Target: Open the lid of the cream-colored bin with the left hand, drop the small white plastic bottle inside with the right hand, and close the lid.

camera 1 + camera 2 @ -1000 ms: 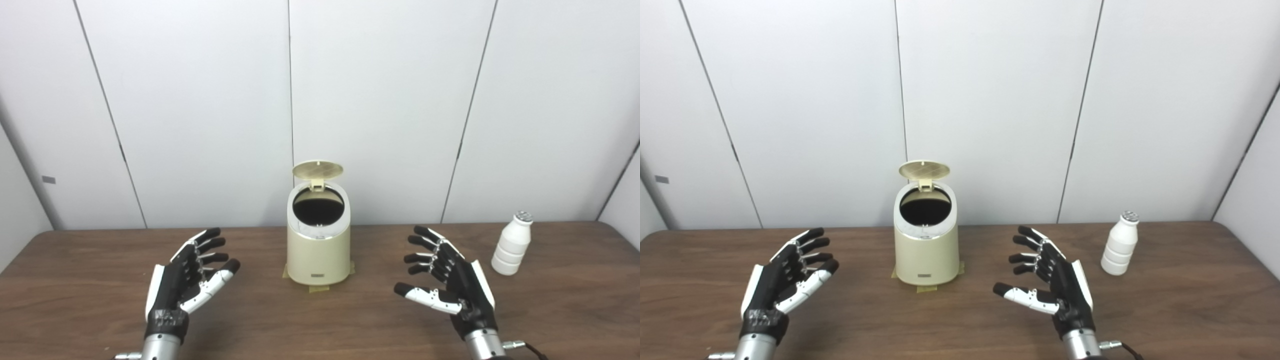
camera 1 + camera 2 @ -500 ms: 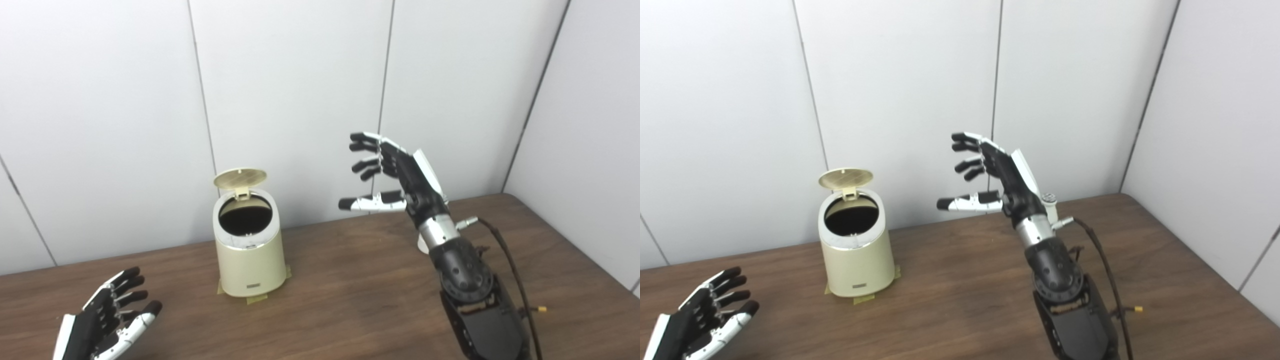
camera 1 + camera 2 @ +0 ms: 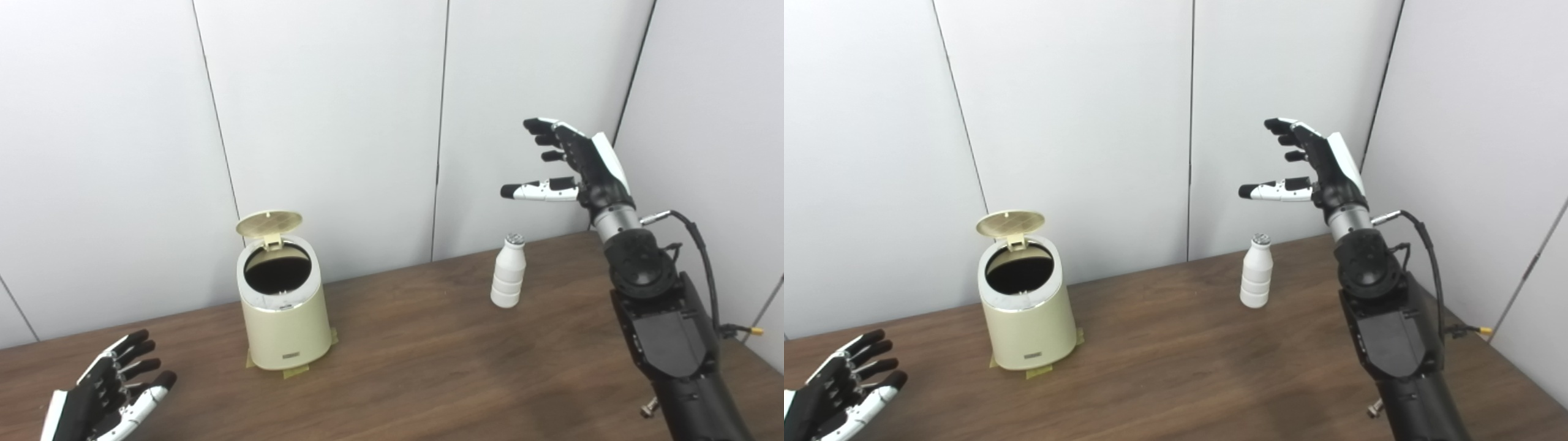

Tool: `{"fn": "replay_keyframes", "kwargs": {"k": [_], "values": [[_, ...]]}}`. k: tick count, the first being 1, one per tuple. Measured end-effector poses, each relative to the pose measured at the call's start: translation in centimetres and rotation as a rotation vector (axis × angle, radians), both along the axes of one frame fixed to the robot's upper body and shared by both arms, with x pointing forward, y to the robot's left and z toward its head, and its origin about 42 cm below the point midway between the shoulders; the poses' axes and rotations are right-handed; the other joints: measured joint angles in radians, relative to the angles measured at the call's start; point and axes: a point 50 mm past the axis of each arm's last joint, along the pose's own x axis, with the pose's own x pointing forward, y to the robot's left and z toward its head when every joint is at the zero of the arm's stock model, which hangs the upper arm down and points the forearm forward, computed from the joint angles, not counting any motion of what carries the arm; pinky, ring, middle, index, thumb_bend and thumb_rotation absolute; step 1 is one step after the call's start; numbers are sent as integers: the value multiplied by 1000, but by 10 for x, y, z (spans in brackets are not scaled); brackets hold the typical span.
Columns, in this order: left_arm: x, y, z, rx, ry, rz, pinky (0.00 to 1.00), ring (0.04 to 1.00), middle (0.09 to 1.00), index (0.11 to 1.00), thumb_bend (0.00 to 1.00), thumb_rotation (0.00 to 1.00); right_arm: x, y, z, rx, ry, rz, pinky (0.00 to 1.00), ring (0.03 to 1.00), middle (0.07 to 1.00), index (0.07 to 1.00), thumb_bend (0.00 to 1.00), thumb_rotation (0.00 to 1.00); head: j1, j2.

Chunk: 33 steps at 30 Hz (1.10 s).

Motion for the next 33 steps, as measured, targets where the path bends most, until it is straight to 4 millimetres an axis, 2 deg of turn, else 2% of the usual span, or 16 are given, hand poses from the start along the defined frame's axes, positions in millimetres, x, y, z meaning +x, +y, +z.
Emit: {"fn": "replay_keyframes", "kwargs": {"k": [3, 6, 11, 14, 15, 17, 19, 23, 25, 33], "values": [[0, -1, 0, 8, 1, -3, 588, 747, 820, 859, 664, 259, -4, -19, -5, 30, 53, 1, 773, 829, 881, 862, 837, 269, 5, 6], [-1, -1, 1, 18, -2, -1, 584, 742, 816, 863, 647, 239, -13, -33, -19, 56, 123, 32, 819, 871, 922, 909, 841, 278, 6, 9], [-3, -2, 6, 17, 1, 1, 596, 758, 822, 865, 634, 192, -27, -40, -58, 106, 251, 78, 855, 892, 957, 962, 909, 327, 5, 9], [-3, -2, 6, 16, 7, 5, 592, 762, 824, 856, 630, 169, -31, -42, -69, 130, 282, 91, 840, 874, 940, 964, 969, 336, 5, 12], [-3, -3, 6, 14, 8, 7, 590, 762, 824, 856, 632, 172, -31, -43, -71, 141, 281, 92, 826, 860, 920, 949, 971, 311, 5, 12], [-3, -4, 7, 14, 9, 6, 587, 760, 823, 861, 640, 193, -32, -43, -75, 185, 246, 87, 788, 834, 896, 923, 939, 266, 3, 14], [-3, -4, 9, 15, 2, 4, 592, 760, 822, 857, 634, 158, -31, -42, -88, 260, 195, 84, 773, 839, 908, 915, 906, 234, 3, 14], [-3, -5, 10, 15, 1, 1, 603, 765, 829, 862, 617, 134, -37, -34, -124, 330, 251, 82, 774, 845, 924, 905, 838, 213, -2, 14], [-3, -4, 10, 15, 2, 2, 598, 761, 829, 864, 602, 109, -41, -30, -135, 335, 277, 75, 767, 840, 922, 901, 828, 211, -2, 14], [-4, -4, 10, 25, 14, 0, 643, 777, 838, 871, 592, 62, -38, -32, -157, 352, 300, 34, 831, 859, 899, 905, 785, 125, 0, 15]]}}
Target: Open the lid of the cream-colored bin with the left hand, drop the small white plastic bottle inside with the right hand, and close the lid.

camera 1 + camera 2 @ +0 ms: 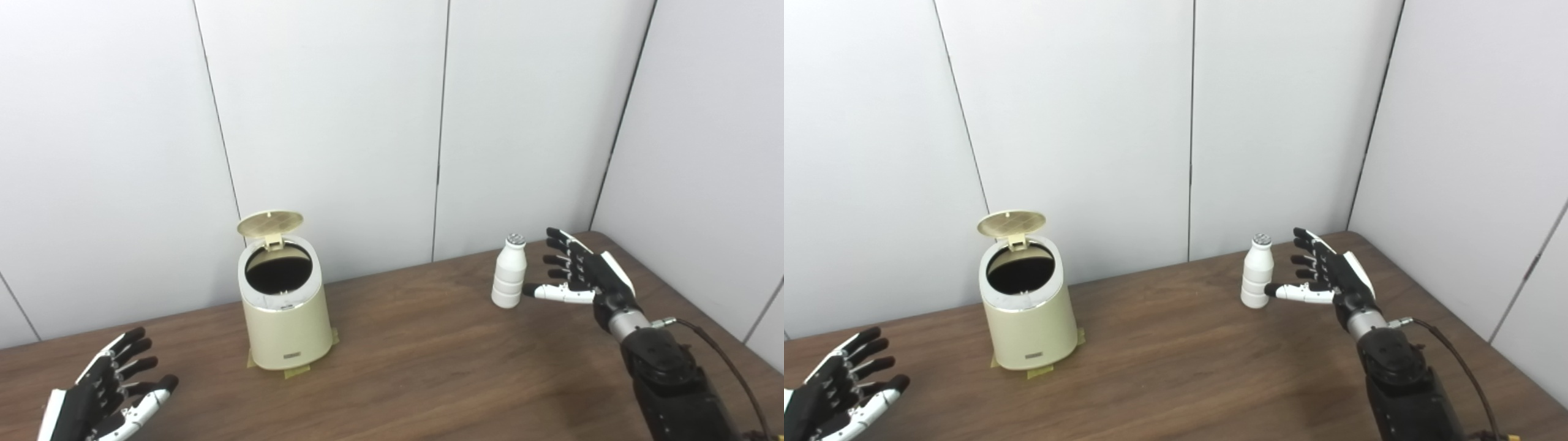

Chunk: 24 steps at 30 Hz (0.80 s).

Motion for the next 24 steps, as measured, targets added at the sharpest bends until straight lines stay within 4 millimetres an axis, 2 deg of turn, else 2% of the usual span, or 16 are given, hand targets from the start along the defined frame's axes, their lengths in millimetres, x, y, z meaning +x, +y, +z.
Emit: {"fn": "replay_keyframes", "kwargs": {"k": [5, 12, 18, 24], "values": [[-1, -1, 3, 2, -8, -2, 636, 758, 823, 862, 609, 67, 5, 3, -21, 22, 44, -12, 772, 840, 890, 893, 833, 154, 2, 3], [-1, -1, 4, 14, -11, -7, 662, 769, 825, 860, 600, 67, 18, 12, -13, -6, 33, 4, 766, 844, 903, 912, 826, 144, 5, 6], [-2, -2, 6, 15, -19, -11, 638, 763, 821, 858, 601, 74, 22, 13, -18, -23, 53, -13, 744, 842, 901, 894, 807, 109, 3, 8], [-2, -2, 6, 16, -18, -16, 671, 777, 834, 870, 574, 20, 23, 14, -23, -30, 70, -23, 692, 803, 886, 890, 800, 117, 2, 12]]}}
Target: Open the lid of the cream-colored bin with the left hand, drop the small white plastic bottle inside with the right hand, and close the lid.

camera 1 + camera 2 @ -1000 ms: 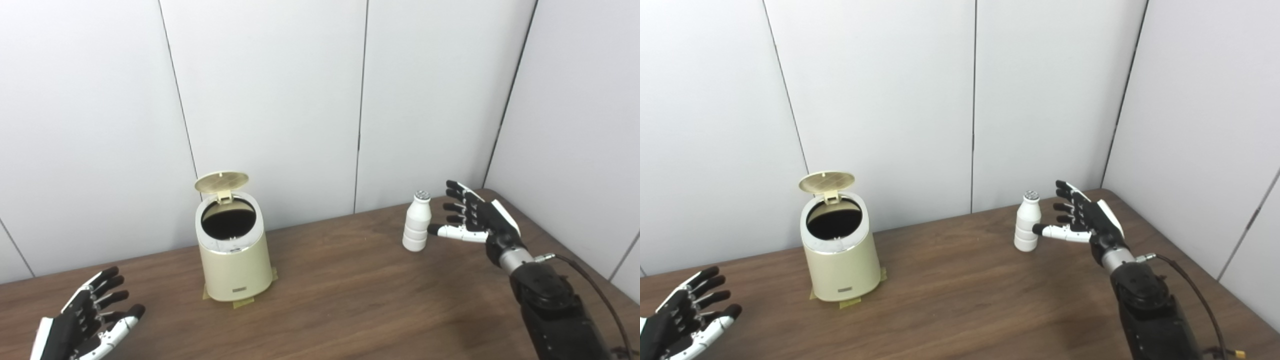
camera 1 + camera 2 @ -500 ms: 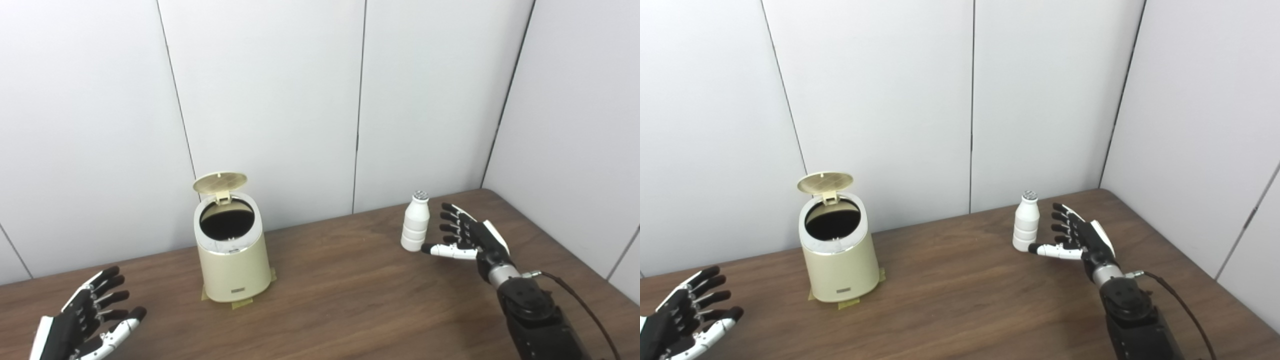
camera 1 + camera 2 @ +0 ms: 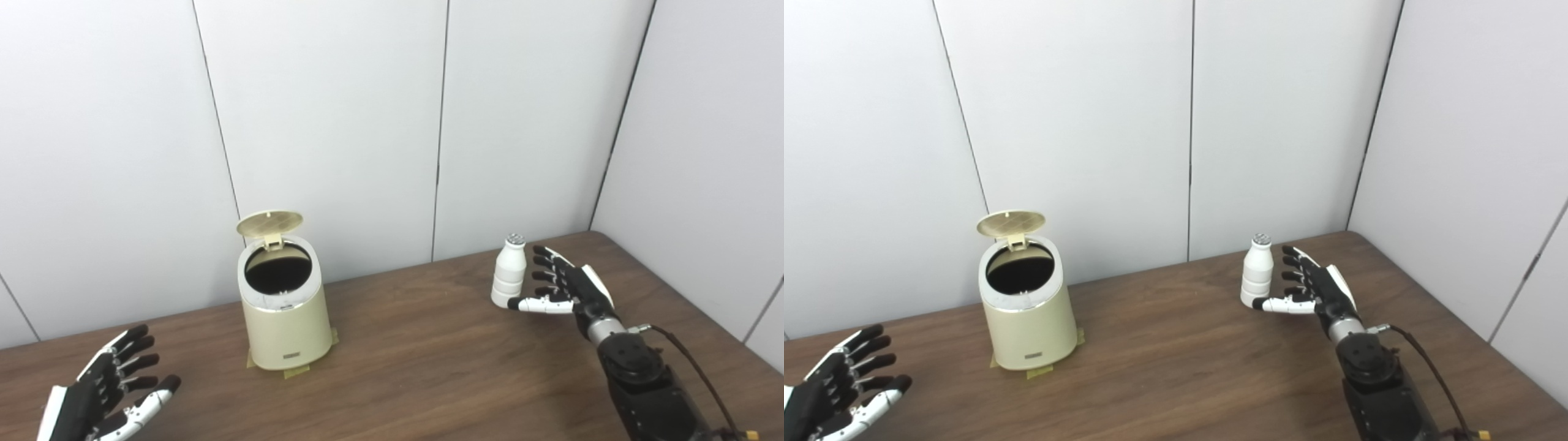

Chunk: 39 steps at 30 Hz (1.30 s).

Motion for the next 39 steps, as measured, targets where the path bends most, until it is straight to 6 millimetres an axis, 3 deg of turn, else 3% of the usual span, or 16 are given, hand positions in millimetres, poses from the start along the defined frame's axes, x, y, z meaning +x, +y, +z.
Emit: {"fn": "replay_keyframes", "kwargs": {"k": [22, 29, 33, 36, 37, 39], "values": [[-1, 0, 1, 4, -2, -7, 642, 766, 833, 864, 563, 13, 15, 11, 6, 2, -16, -1, 651, 789, 873, 873, 778, 58, 5, 9], [-1, -2, 0, 7, 0, -11, 633, 759, 828, 858, 572, 26, 18, 13, 1, -9, 4, 4, 655, 790, 851, 871, 830, 150, 9, 14], [-1, -2, 0, 9, 1, -12, 613, 751, 825, 851, 589, 62, 21, 15, 2, -16, 6, 5, 642, 780, 832, 857, 834, 148, 12, 18], [-1, -2, 0, 10, 0, -13, 602, 743, 819, 849, 591, 63, 26, 16, 6, -22, -27, -27, 462, 558, 643, 721, 737, 20, 12, 18], [-1, -2, 0, 10, 0, -14, 600, 742, 818, 847, 596, 71, 27, 17, 6, -24, -42, -43, 408, 493, 544, 634, 631, 10, 14, 21], [-1, -3, 0, 9, -1, -15, 593, 734, 814, 845, 604, 75, 30, 19, 7, -39, -60, -74, 301, 366, 441, 551, 549, 2, 14, 21]]}}
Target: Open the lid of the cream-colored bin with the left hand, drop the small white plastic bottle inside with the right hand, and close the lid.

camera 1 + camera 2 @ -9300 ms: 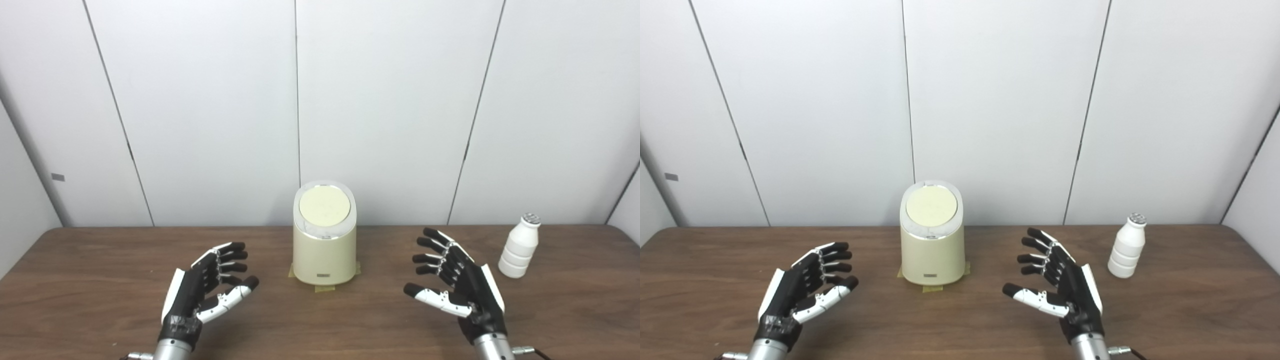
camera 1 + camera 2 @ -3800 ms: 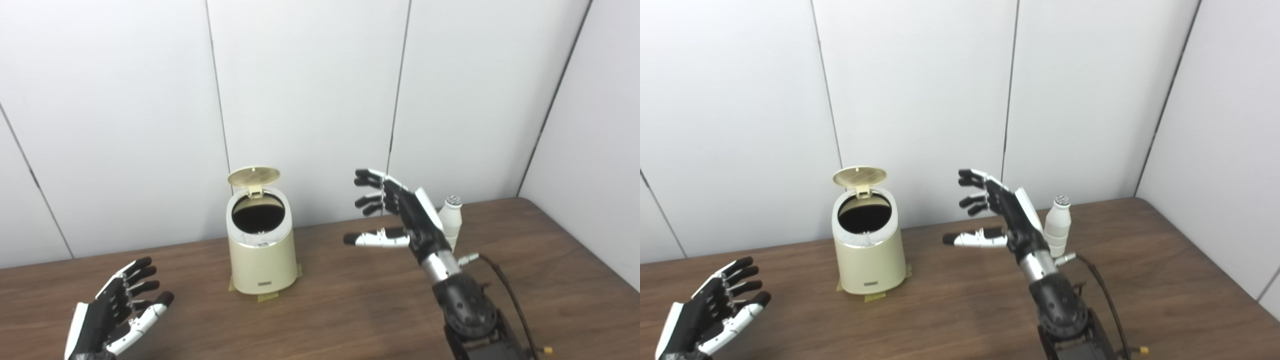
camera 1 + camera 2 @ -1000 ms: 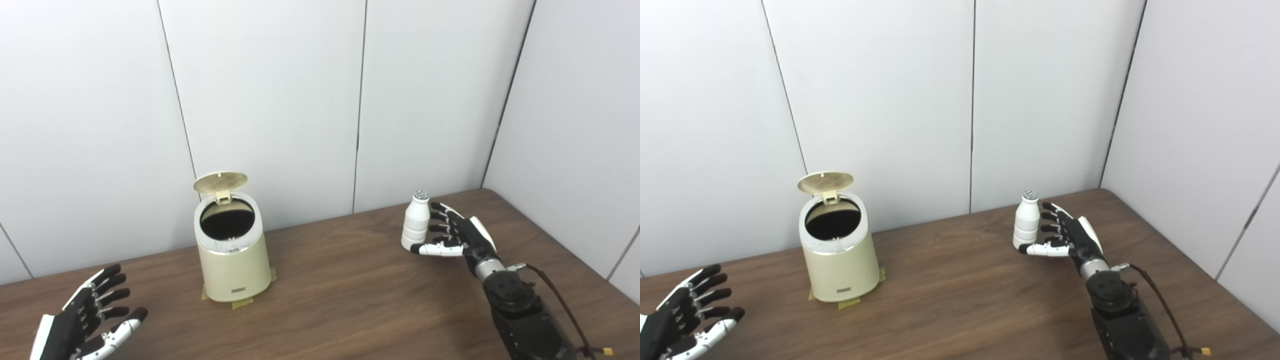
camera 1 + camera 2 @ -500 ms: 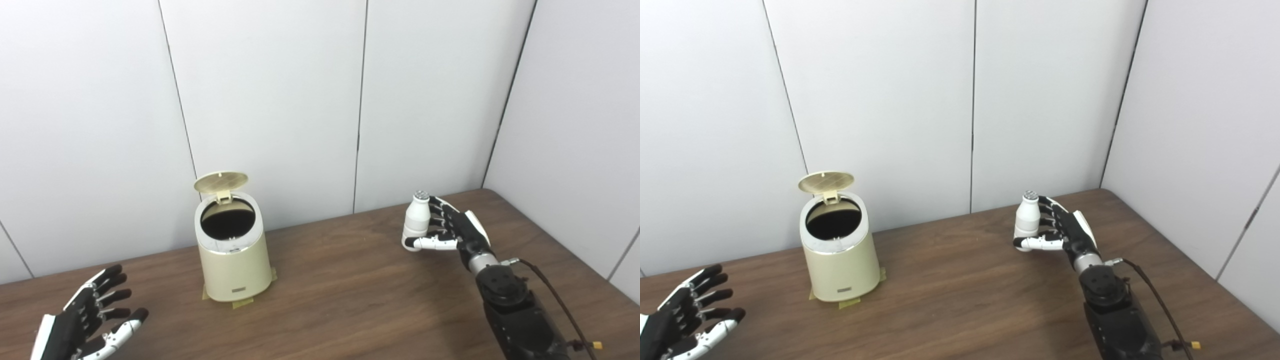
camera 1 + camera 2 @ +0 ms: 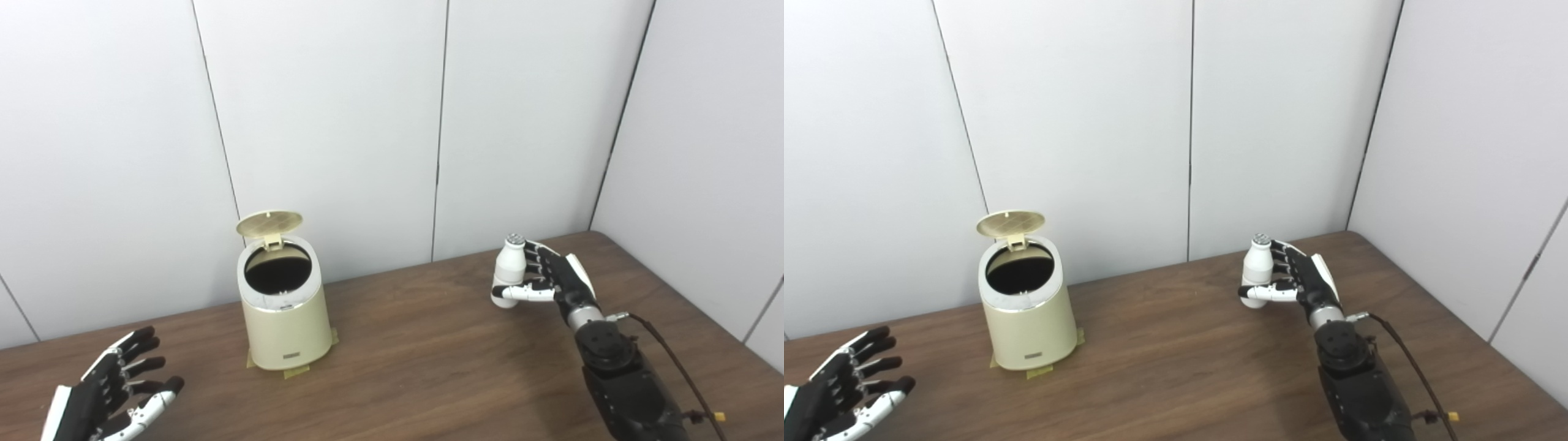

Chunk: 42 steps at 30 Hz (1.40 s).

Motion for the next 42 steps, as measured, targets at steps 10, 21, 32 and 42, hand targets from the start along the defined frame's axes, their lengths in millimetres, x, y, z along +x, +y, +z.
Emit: {"fn": "replay_keyframes", "kwargs": {"k": [10, 21, 32, 42], "values": [[-1, 0, 0, 0, 1, -3, 623, 750, 823, 856, 591, 45, 11, 5, -13, -17, -32, -46, 233, 292, 398, 505, 524, 0, 5, 2], [-1, -1, -1, 4, 5, -6, 663, 763, 821, 855, 598, 82, 6, 12, -9, -70, -99, -42, 261, 330, 422, 510, 526, 0, 17, 0], [-1, -2, -6, 5, 16, -11, 719, 760, 826, 859, 592, 4, 8, 89, 69, -136, -322, 150, 317, 384, 449, 506, 528, 0, 64, -18], [1, -15, -18, 21, 19, -15, 718, 741, 802, 837, 660, 85, 26, 150, 131, -229, -400, 311, 378, 438, 480, 485, 530, 0, 172, -38]]}}
